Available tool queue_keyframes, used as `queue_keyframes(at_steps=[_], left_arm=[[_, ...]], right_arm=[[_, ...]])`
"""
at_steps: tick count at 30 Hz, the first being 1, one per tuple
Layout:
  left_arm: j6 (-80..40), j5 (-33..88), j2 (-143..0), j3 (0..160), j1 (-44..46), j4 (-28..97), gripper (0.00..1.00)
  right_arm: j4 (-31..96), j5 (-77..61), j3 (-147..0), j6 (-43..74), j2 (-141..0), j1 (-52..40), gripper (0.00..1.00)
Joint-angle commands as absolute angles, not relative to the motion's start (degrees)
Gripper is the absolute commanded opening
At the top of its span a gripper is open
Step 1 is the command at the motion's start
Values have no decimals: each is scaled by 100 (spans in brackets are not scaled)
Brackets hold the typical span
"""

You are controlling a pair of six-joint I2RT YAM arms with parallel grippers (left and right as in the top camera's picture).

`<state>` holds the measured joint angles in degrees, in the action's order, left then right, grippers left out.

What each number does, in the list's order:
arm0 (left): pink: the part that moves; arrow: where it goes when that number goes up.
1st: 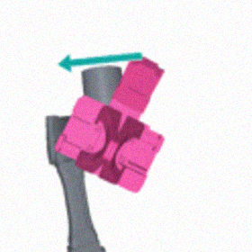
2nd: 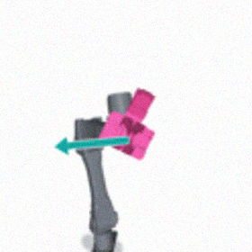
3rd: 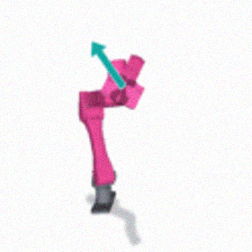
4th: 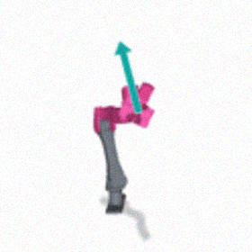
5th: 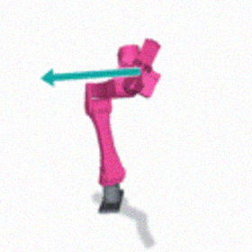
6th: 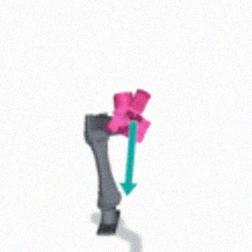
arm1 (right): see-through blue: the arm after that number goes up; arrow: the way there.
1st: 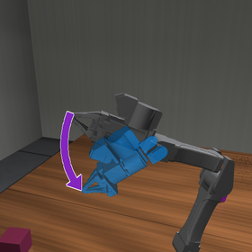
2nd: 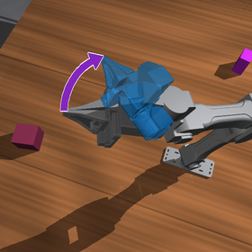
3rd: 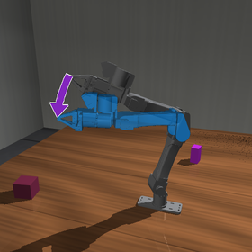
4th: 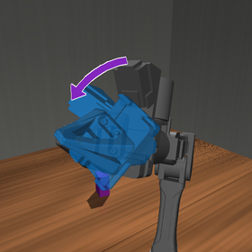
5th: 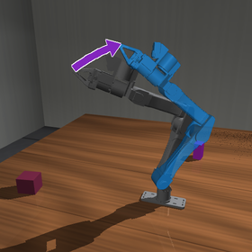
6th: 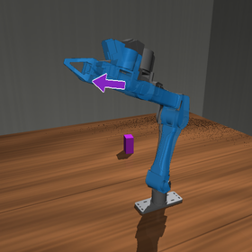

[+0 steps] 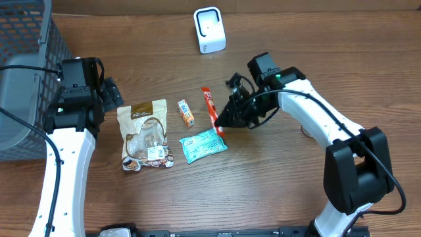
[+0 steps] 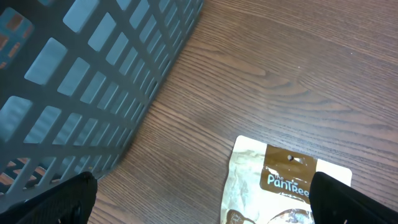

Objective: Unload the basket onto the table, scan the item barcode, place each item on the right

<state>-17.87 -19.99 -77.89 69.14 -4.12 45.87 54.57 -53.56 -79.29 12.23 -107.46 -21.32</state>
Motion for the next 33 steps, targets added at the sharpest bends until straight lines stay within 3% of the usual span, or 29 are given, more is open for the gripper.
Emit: queue_keyframes(at_steps=[1,11,19,23,25,31,33], left_arm=[[-1780,-2095,-7800,6984,-410,4584,100],[-1780,-2095,-7800,6984,-410,4584,100],[-1780,-2095,-7800,6984,-412,4584,100],[-1780,-2095,-7800,6984,-410,4584,100],[-1780,-2095,-7800,6984,-410,4584,100],[-1780,-2095,-7800,6984,-410,4584,100],[-1780,-2095,-7800,6984,-410,4584,100]], right_arm=[[5223,-7013,-7968,2060,-10637,-2049,4],[4558,-7695,-7968,4322,-10637,-2049,4],[2222,-8064,-7968,6595,-10637,-2051,4],[687,-8040,-7968,8444,-10637,-2051,4],[-1271,-7924,-7968,10250,-10637,-2051,4],[-4834,-7502,-7968,12376,-10637,-2049,4],[-5885,-7269,-7970,12387,-10637,-2049,4]])
